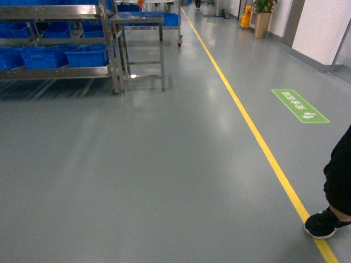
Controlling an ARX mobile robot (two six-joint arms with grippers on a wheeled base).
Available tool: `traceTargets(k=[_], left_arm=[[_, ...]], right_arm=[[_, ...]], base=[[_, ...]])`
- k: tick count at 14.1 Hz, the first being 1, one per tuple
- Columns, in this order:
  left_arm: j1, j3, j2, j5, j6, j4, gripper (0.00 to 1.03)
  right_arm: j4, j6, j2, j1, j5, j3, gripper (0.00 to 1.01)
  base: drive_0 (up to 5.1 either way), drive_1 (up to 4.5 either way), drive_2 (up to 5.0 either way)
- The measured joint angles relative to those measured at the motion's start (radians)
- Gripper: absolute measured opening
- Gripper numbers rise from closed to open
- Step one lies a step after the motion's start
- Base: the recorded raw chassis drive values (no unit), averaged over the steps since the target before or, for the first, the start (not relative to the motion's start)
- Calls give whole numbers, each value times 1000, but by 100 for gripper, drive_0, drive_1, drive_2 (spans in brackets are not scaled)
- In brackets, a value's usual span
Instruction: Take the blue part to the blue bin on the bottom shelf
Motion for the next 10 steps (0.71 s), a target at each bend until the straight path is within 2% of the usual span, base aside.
traceTargets(k=[10], left_arm=[[0, 0, 2, 0, 0, -3, 44]], right_arm=[[-2, 0, 0, 0, 0, 0, 98]], base=[[-6, 414, -426]])
